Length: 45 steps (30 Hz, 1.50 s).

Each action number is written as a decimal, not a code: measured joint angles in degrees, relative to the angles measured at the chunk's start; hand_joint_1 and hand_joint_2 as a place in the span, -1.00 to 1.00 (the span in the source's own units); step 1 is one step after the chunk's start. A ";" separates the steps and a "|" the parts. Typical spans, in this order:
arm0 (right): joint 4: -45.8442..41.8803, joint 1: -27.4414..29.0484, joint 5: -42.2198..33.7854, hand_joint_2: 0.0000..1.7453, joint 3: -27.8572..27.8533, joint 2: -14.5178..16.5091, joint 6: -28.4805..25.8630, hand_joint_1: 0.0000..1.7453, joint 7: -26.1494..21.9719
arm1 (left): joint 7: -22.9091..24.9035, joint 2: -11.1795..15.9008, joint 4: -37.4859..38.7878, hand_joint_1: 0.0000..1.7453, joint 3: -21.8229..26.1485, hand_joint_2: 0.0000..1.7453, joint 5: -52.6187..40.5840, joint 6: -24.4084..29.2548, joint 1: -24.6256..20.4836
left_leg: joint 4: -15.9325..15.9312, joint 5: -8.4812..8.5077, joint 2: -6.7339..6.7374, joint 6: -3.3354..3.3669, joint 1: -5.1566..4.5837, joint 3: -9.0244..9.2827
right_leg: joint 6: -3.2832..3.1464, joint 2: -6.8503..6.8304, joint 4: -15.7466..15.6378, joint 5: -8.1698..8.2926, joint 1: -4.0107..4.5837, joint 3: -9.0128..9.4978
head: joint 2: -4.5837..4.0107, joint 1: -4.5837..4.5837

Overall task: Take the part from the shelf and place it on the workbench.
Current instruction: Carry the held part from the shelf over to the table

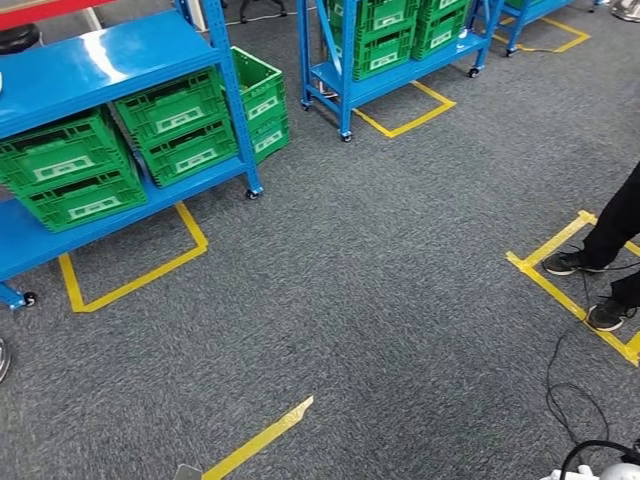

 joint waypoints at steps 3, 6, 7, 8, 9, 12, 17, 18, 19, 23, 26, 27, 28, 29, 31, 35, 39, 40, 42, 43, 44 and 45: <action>-0.33 -0.34 -0.51 1.00 -1.18 0.14 -0.01 1.00 -0.07 | -0.04 -0.50 -0.32 -1.00 0.73 1.00 -0.64 -0.33 0.00 | -1.42 0.78 2.04 -0.12 0.51 0.39 | 0.65 -2.55 4.08 -2.52 0.19 -2.64 | 0.00 0.40; -0.51 -0.73 -1.01 1.00 -2.00 0.23 -0.01 1.00 -0.27 | -0.07 -0.91 -0.35 -1.00 1.61 1.00 -1.39 -0.76 0.15 | -1.42 0.72 4.16 -0.08 0.44 0.29 | 1.44 -5.07 14.67 -7.26 -0.10 -7.77 | 0.00 0.74; -0.51 -0.69 -0.94 1.00 -2.23 0.25 -0.01 1.00 -0.16 | -0.07 -1.05 -0.35 -1.00 1.84 1.00 -1.63 -0.95 0.17 | -1.38 0.66 4.84 -0.15 0.46 0.26 | 1.73 -5.32 16.02 -7.34 -0.30 -8.35 | 0.00 0.74; -0.51 -0.67 -0.76 1.00 -2.44 0.25 -0.01 1.00 0.05 | -0.07 -1.21 -0.35 -1.00 2.03 1.00 -1.86 -1.11 0.18 | -1.30 0.59 5.45 -0.28 0.50 0.25 | 1.98 -5.57 15.04 -6.34 -0.52 -7.73 | 0.00 0.76; -0.51 -0.70 -0.50 1.00 -2.57 0.25 -0.01 1.00 0.32 | -0.07 -1.37 -0.36 -1.00 2.18 1.00 -2.08 -1.25 0.17 | -1.18 0.46 6.00 -0.50 0.57 0.28 | 2.22 -6.04 11.90 -4.57 -0.75 -5.92 | 0.00 0.74; -0.51 -1.00 0.03 1.00 -2.87 0.25 -0.01 1.00 1.14 | -0.08 -1.63 -0.46 -1.00 2.95 1.00 -2.60 -1.50 0.12 | -0.16 -0.31 7.23 -1.65 0.35 0.27 | 2.20 -8.79 1.65 -1.33 -1.00 0.06 | 0.00 0.68; -0.61 -1.05 0.28 1.00 -3.35 0.27 -0.04 1.00 1.85 | -0.15 -1.74 -0.67 -1.00 3.66 1.00 -2.96 -1.70 0.03 | 1.67 -1.94 7.10 -3.03 0.45 -0.10 | 0.38 -7.14 1.08 -0.97 -0.89 0.09 | 0.00 0.39; -0.63 -1.11 0.48 1.00 -3.43 0.27 -0.04 1.00 2.14 | -0.17 -1.76 -0.68 -1.00 3.81 1.00 -3.04 -1.77 0.03 | 3.83 -3.53 6.06 -3.23 0.58 -0.99 | 0.09 -6.69 1.05 -0.84 -0.90 0.00 | 0.00 0.32; -0.62 -1.17 0.73 1.00 -3.47 0.27 -0.05 1.00 2.58 | -0.20 -1.80 -0.68 -1.00 4.01 1.00 -3.12 -1.85 0.04 | 7.22 -5.59 4.97 -3.32 0.65 -2.46 | -0.14 -6.22 1.04 -0.74 -0.82 -0.13 | 0.00 0.27; -0.27 -1.24 1.33 1.00 -3.61 0.27 -0.05 1.00 4.26 | -0.28 -2.03 -0.68 -1.00 4.65 1.00 -3.75 -2.25 0.13 | 16.55 -8.28 4.03 -2.58 0.51 -7.03 | -0.70 -3.77 1.06 -0.50 -0.15 -0.60 | 0.00 0.26; -0.11 -1.30 1.33 1.00 -3.81 0.25 -0.05 1.00 4.58 | -0.35 -2.08 -0.68 -1.00 5.06 1.00 -4.15 -2.33 0.11 | 6.95 -2.09 1.51 -0.78 0.04 -2.79 | -0.72 -1.89 1.08 -0.39 0.16 -0.51 | 0.00 0.34; -0.06 -1.38 1.31 1.00 -3.86 0.25 -0.05 1.00 4.60 | -0.37 -2.09 -0.68 -1.00 5.27 1.00 -4.34 -2.38 0.13 | 4.13 -0.92 0.28 -0.20 -0.09 -1.59 | -0.62 -1.35 1.12 -0.31 0.09 -0.62 | 0.00 0.34; -0.01 -1.42 1.24 1.00 -3.93 0.25 -0.05 1.00 4.62 | -0.36 -2.13 -0.68 -1.00 5.47 1.00 -4.56 -2.44 0.16 | 2.44 -0.55 -0.64 0.27 -0.22 -0.92 | -0.41 -0.84 1.16 -0.18 -0.05 -0.87 | 0.00 0.23; 0.04 -1.38 1.10 1.00 -4.04 0.25 -0.07 1.00 4.63 | -0.35 -2.17 -0.68 -1.00 5.68 1.00 -4.86 -2.52 0.16 | 1.88 -0.77 -0.86 0.49 -0.28 -0.79 | -0.11 -0.32 1.17 -0.01 -0.16 -1.19 | 0.00 0.15; 0.06 -1.04 0.75 1.00 -4.36 0.25 -0.09 1.00 4.60 | -0.32 -2.34 -0.73 -1.00 5.94 1.00 -5.41 -2.69 0.16 | 0.73 -0.64 0.31 0.26 -0.16 -0.48 | 0.51 0.23 1.22 0.16 -0.24 -1.83 | 0.00 -0.08; 0.07 -1.10 0.39 1.00 -4.80 0.14 -0.09 1.00 4.33 | -0.27 -2.79 -0.84 -1.00 6.24 1.00 -5.87 -2.90 0.25 | -0.68 -0.02 2.99 -0.04 0.18 0.07 | 1.28 -4.42 10.00 -4.82 0.01 -6.44 | 0.00 0.49; 0.26 -0.96 0.34 1.00 -4.85 0.12 -0.07 1.00 4.31 | -0.19 -3.01 -0.84 -1.00 6.38 1.00 -5.89 -2.99 0.31 | -0.52 -0.25 5.67 -0.29 0.08 0.07 | 1.96 -5.70 13.79 -4.97 -0.25 -7.84 | 0.00 0.51; 0.30 -0.93 0.34 1.00 -4.86 0.12 -0.07 1.00 4.31 | -0.19 -3.04 -0.84 -1.00 6.41 1.00 -5.89 -2.99 0.30 | -0.40 -0.41 6.22 -0.48 0.09 0.12 | 2.04 -6.26 9.98 -3.11 -0.32 -5.64 | 0.00 0.50; 0.33 -0.96 0.34 1.00 -4.90 0.12 -0.08 1.00 4.34 | -0.19 -3.10 -0.84 -1.00 6.51 1.00 -5.90 -3.00 0.28 | 0.01 -0.84 7.14 -0.98 0.00 0.20 | 1.81 -7.92 3.00 -1.04 -0.22 -1.63 | 0.00 0.51; 0.35 -0.98 0.30 1.00 -4.93 0.11 -0.08 1.00 4.37 | -0.18 -3.14 -0.85 -1.00 6.61 1.00 -5.92 -3.01 0.28 | 0.24 -1.03 7.45 -1.29 -0.10 0.19 | 1.43 -8.36 1.41 -0.86 -0.10 -0.65 | 0.00 0.49; 0.37 -0.93 0.22 1.00 -5.03 0.11 -0.08 1.00 4.39 | -0.19 -3.17 -0.85 -1.00 6.74 1.00 -5.94 -3.05 0.29 | 0.39 -1.16 7.77 -1.58 -0.21 0.22 | 0.96 -8.39 1.11 -1.10 0.05 -0.46 | 0.00 0.46; 0.39 -0.81 0.09 1.00 -5.15 0.11 -0.08 1.00 4.40 | -0.19 -3.20 -0.86 -1.00 6.90 1.00 -5.98 -3.12 0.31 | 0.50 -1.25 8.07 -1.86 -0.31 0.26 | 0.51 -8.00 1.20 -1.00 0.12 -0.49 | 0.00 0.45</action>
